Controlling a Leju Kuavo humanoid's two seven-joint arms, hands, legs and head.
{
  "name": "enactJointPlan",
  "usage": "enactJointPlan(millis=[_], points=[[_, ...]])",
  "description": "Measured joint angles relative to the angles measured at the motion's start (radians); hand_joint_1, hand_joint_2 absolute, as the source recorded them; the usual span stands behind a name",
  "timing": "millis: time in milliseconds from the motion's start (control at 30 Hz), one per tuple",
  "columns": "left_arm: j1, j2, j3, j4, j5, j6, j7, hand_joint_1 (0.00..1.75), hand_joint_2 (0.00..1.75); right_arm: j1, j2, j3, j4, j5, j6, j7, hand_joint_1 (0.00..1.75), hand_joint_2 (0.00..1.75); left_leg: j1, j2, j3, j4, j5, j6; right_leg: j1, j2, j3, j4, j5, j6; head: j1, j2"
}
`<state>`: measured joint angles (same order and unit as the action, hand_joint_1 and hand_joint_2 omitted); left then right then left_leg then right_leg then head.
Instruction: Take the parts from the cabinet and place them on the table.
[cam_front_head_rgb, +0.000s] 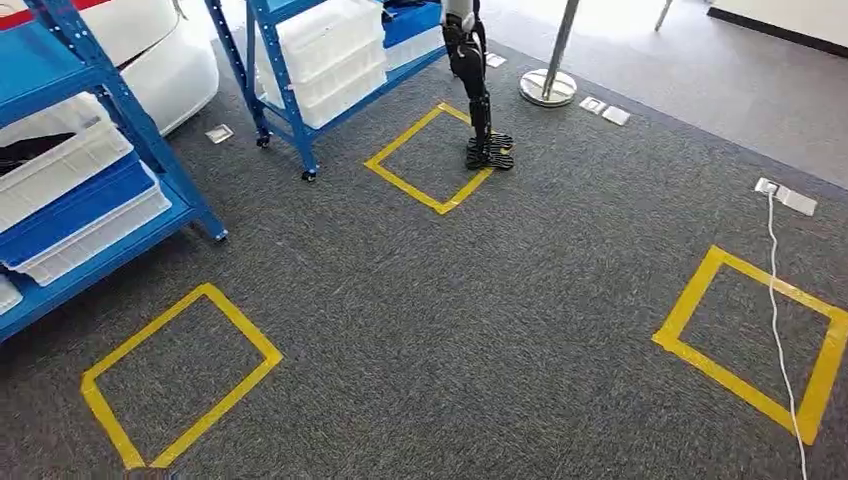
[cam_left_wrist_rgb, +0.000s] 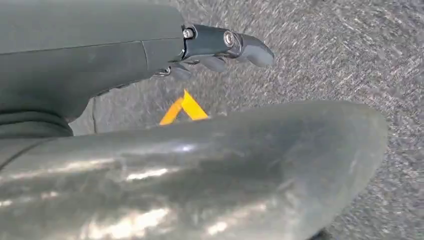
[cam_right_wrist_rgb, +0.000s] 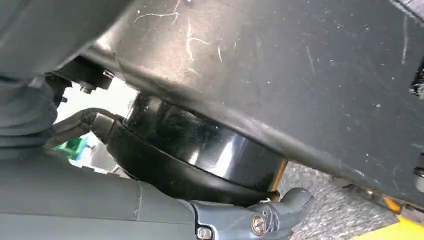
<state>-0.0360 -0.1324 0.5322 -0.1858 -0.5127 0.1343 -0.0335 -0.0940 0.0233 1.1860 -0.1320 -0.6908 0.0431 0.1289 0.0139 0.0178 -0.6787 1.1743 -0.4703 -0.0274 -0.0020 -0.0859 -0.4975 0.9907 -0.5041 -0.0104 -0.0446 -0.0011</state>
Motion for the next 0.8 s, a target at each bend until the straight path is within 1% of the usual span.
enactJointPlan(millis=[33, 67, 100, 133, 167, 200, 233, 267, 300, 333, 367, 400, 433, 467, 500, 533, 567, 600, 633, 667, 700, 733, 767, 800], points=[[0.000, 0.000, 0.001, 0.000, 0.000, 0.000, -0.001, 0.00, 0.00, 0.000, 0.000, 0.000, 0.000, 0.000, 0.000, 0.000, 0.00, 0.00, 0.000, 0.004, 0.011, -0.018, 0.007, 0.000, 0.000, -0.002, 0.001, 0.000, -0.001, 0.000, 0.000, 0.000], [-0.001, 0.000, 0.005, 0.000, 0.000, -0.003, -0.004, 0.00, 0.00, 0.000, 0.000, 0.000, 0.000, 0.000, 0.000, 0.000, 0.00, 0.00, -0.002, 0.031, 0.051, -0.084, 0.030, 0.004, 0.001, -0.009, 0.006, 0.000, -0.005, 0.005, 0.000, 0.000], [-0.002, 0.000, 0.007, 0.000, 0.000, -0.003, -0.005, 0.00, 0.00, 0.001, 0.000, 0.000, 0.000, 0.000, 0.000, 0.000, 0.00, 0.00, -0.004, 0.057, 0.068, -0.111, 0.035, 0.006, 0.004, -0.012, 0.008, 0.001, -0.006, 0.007, 0.000, 0.000], [-0.006, 0.001, 0.013, -0.001, 0.000, -0.010, -0.009, 0.00, 0.00, 0.003, -0.003, 0.000, 0.001, -0.001, 0.000, 0.000, 0.00, 0.00, -0.014, 0.057, 0.075, -0.135, 0.023, 0.025, 0.019, -0.035, 0.007, 0.002, -0.016, 0.020, 0.007, 0.000], [-0.006, -0.001, 0.021, -0.001, -0.003, -0.007, -0.006, 0.00, 0.00, 0.001, -0.006, 0.000, 0.001, -0.001, 0.000, 0.001, 0.00, 0.00, -0.006, 0.013, 0.073, -0.147, 0.033, 0.046, 0.014, -0.026, 0.011, 0.010, -0.030, 0.036, 0.007, 0.000], [-0.008, -0.002, 0.024, -0.001, -0.003, -0.005, -0.005, 0.00, 0.00, -0.001, -0.005, 0.000, 0.001, -0.001, 0.000, -0.004, 0.00, 0.00, -0.003, -0.011, 0.069, -0.148, 0.038, 0.057, 0.009, 0.065, -0.044, 0.128, -0.089, 0.029, 0.019, 0.000], [-0.010, -0.002, 0.026, -0.001, -0.003, -0.005, -0.005, 0.00, 0.00, -0.006, -0.006, 0.000, 0.001, -0.002, 0.000, -0.005, 0.00, 0.00, -0.003, -0.027, 0.065, -0.148, 0.039, 0.060, 0.007, 0.073, -0.090, 0.221, -0.126, 0.026, 0.021, 0.000], [-0.011, -0.002, 0.027, -0.001, -0.003, -0.005, -0.005, 0.00, 0.00, -0.009, -0.006, 0.000, 0.001, -0.002, 0.000, -0.005, 0.00, 0.00, -0.004, -0.042, 0.062, -0.147, 0.041, 0.062, 0.007, 0.075, -0.127, 0.296, -0.150, 0.026, 0.021, 0.000], [-0.010, -0.002, 0.027, -0.001, -0.003, -0.005, -0.005, 0.00, 0.00, -0.013, -0.006, 0.000, 0.001, -0.002, 0.000, -0.005, 0.00, 0.00, -0.004, -0.059, 0.062, -0.147, 0.042, 0.063, 0.007, 0.076, -0.148, 0.337, -0.156, 0.031, 0.021, 0.000], [-0.009, -0.002, 0.029, -0.001, -0.003, -0.006, -0.005, 0.00, 0.00, -0.014, -0.006, 0.000, 0.001, -0.003, 0.000, -0.005, 0.00, 0.00, -0.004, -0.076, 0.063, -0.147, 0.043, 0.062, 0.007, 0.077, -0.142, 0.322, -0.138, 0.039, 0.021, 0.000], [-0.009, -0.003, 0.031, -0.001, -0.002, -0.007, -0.005, 0.00, 0.00, -0.013, -0.006, 0.000, 0.001, -0.003, 0.000, -0.005, 0.00, 0.00, -0.004, -0.095, 0.063, -0.147, 0.045, 0.060, 0.004, 0.080, -0.115, 0.260, -0.103, 0.049, 0.021, 0.000], [-0.009, -0.005, 0.034, -0.001, 0.000, -0.009, -0.006, 0.00, 0.00, -0.011, -0.006, 0.000, 0.001, -0.004, 0.000, -0.004, 0.00, 0.00, -0.003, -0.112, 0.063, -0.147, 0.047, 0.057, 0.000, 0.091, -0.073, 0.165, -0.059, 0.058, 0.021, 0.000], [-0.009, -0.006, 0.036, -0.001, 0.002, -0.014, -0.009, 0.00, 0.00, -0.008, -0.006, 0.000, 0.001, -0.006, 0.000, -0.003, 0.00, 0.00, -0.003, -0.128, 0.063, -0.147, 0.050, 0.053, -0.004, 0.114, -0.033, 0.075, -0.023, 0.064, 0.021, 0.000], [-0.009, -0.006, 0.036, -0.001, 0.005, -0.022, -0.011, 0.00, 0.00, -0.005, -0.006, 0.000, 0.001, -0.007, 0.000, -0.003, 0.00, 0.00, -0.006, -0.141, 0.059, -0.145, 0.053, 0.047, -0.009, 0.167, -0.015, 0.018, -0.013, 0.059, 0.023, 0.000], [-0.009, -0.006, 0.037, -0.001, 0.009, -0.032, -0.013, 0.00, 0.00, -0.004, -0.005, 0.000, 0.001, -0.008, 0.000, -0.004, 0.00, 0.00, -0.010, -0.153, 0.054, -0.143, 0.055, 0.042, -0.008, 0.163, -0.015, 0.013, -0.011, 0.047, 0.020, 0.000], [-0.008, -0.006, 0.037, -0.001, 0.009, -0.043, -0.014, 0.00, 0.00, -0.004, -0.005, 0.000, 0.001, -0.009, 0.000, -0.004, 0.00, 0.00, -0.008, -0.159, 0.052, -0.148, 0.060, 0.034, -0.005, 0.151, -0.017, 0.013, -0.009, 0.039, 0.020, 0.000], [-0.004, -0.006, 0.039, -0.001, 0.011, -0.055, -0.014, 0.00, 0.00, -0.006, -0.005, 0.000, 0.000, -0.010, 0.000, -0.005, 0.00, 0.00, -0.005, -0.168, 0.052, -0.153, 0.065, 0.027, 0.000, 0.143, -0.017, 0.014, -0.007, 0.031, 0.021, 0.000], [-0.001, -0.005, 0.041, 0.000, 0.012, -0.069, -0.014, 0.00, 0.00, -0.007, -0.002, 0.000, 0.000, -0.010, 0.000, -0.005, 0.00, 0.00, -0.007, -0.180, 0.047, -0.156, 0.070, 0.019, -0.003, 0.131, -0.005, 0.011, -0.002, 0.023, 0.021, 0.000], [0.001, 0.001, 0.045, -0.001, 0.012, -0.083, -0.014, 0.00, 0.00, -0.007, 0.002, 0.000, -0.001, -0.010, 0.000, -0.004, 0.00, 0.00, -0.005, -0.152, 0.043, -0.147, 0.065, 0.020, -0.013, 0.117, -0.007, 0.003, 0.006, 0.012, 0.021, 0.000], [0.000, 0.000, 0.045, 0.000, 0.012, -0.098, -0.014, 0.00, 0.00, -0.008, 0.001, 0.000, -0.001, -0.010, 0.000, -0.004, 0.00, 0.00, -0.012, -0.079, 0.031, -0.120, 0.039, 0.015, -0.012, 0.107, -0.007, 0.003, 0.008, 0.005, 0.012, 0.000], [-0.002, 0.000, 0.046, 0.000, 0.013, -0.108, -0.014, 0.00, 0.00, -0.003, 0.001, 0.000, -0.001, -0.010, 0.000, -0.004, 0.00, 0.00, -0.009, -0.041, 0.003, -0.058, -0.004, 0.008, -0.010, 0.091, -0.006, 0.003, 0.008, 0.001, 0.003, 0.000], [-0.004, 0.001, 0.047, 0.000, 0.013, -0.114, -0.014, 0.00, 0.00, 0.001, 0.000, 0.000, 0.000, -0.010, 0.000, -0.005, 0.00, 0.00, -0.007, -0.027, -0.033, 0.023, -0.047, 0.003, -0.007, 0.075, -0.006, 0.003, 0.006, -0.001, 0.003, 0.000], [-0.004, 0.001, 0.048, 0.000, 0.013, -0.117, -0.014, 0.00, 0.00, 0.000, 0.000, 0.000, 0.000, -0.011, 0.000, -0.005, 0.00, 0.00, -0.004, -0.022, -0.074, 0.114, -0.083, -0.001, -0.005, 0.057, -0.007, 0.003, 0.006, -0.002, 0.003, 0.000], [-0.004, 0.001, 0.050, 0.000, 0.013, -0.119, -0.014, 0.00, 0.00, 0.001, 0.000, 0.000, 0.000, -0.011, 0.000, -0.004, 0.00, 0.00, -0.002, -0.021, -0.093, 0.159, -0.093, -0.005, -0.004, 0.044, -0.007, 0.003, 0.005, -0.002, 0.002, 0.000]])
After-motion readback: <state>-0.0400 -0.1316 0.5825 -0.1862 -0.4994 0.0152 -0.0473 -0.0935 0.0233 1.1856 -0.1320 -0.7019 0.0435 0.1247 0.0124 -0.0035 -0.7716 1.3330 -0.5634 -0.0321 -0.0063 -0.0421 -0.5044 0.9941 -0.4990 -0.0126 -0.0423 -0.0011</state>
